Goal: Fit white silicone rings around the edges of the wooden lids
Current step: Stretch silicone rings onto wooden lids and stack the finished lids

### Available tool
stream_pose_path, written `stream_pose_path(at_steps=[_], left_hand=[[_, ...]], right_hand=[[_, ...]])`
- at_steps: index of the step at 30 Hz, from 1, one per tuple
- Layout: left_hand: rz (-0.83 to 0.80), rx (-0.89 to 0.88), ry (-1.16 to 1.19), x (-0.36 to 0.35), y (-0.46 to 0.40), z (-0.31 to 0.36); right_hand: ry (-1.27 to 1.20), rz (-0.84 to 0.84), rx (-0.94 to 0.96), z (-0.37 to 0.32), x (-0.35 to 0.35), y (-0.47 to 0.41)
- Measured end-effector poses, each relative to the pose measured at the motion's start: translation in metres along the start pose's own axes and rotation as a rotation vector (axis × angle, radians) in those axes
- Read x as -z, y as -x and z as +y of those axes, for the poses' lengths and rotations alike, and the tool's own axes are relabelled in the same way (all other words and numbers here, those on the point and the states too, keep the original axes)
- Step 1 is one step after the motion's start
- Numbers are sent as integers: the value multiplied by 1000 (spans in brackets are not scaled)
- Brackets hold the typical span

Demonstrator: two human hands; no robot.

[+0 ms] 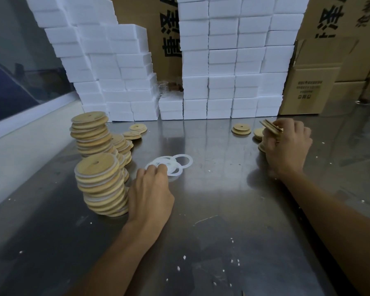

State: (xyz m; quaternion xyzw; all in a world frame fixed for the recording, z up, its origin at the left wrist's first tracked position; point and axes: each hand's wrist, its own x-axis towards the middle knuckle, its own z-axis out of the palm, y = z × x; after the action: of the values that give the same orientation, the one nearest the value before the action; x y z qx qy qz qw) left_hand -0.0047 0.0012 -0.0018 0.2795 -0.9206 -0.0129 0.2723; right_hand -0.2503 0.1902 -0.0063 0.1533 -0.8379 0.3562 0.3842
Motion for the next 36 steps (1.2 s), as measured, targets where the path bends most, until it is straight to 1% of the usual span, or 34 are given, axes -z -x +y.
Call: stream_pose_path(at_steps=[3, 8, 11, 13, 17, 20, 23, 25, 27, 31, 34, 36], left_hand=[[44, -73, 60, 3, 1, 3], [44, -85, 331, 3, 0, 10], [79, -93, 466, -3, 1, 8], [118, -87, 604, -6, 1, 9], [132, 9, 919, -5, -2, 11], [57, 178, 1184, 0, -6, 9], [2, 314, 1367, 4, -8, 6], [-12, 345, 1422, 5, -8, 6], [-9, 355, 1413, 5, -8, 8], [17, 353, 1366, 3, -7, 9], [14, 347, 1334, 3, -6, 11], [-59, 375, 1335, 3, -5, 12]], right_hand=[[-209, 0, 1, -3, 4, 6], [-339, -23, 16, -15, 10, 17], [-510, -178, -95, -29, 18, 27], [-604, -286, -125, -38, 21, 35], [-758, -424, -174, -64, 24, 50], [-852, -607, -195, -76, 27, 54], [-941, -759, -223, -86, 29, 59], [-955, -802, -197, -96, 29, 66], [-945, -806, -109, -108, 27, 76], [-874, -708, 72, -119, 21, 91], [-891, -678, 82, -120, 21, 93], [-895, -665, 85, -120, 22, 94]])
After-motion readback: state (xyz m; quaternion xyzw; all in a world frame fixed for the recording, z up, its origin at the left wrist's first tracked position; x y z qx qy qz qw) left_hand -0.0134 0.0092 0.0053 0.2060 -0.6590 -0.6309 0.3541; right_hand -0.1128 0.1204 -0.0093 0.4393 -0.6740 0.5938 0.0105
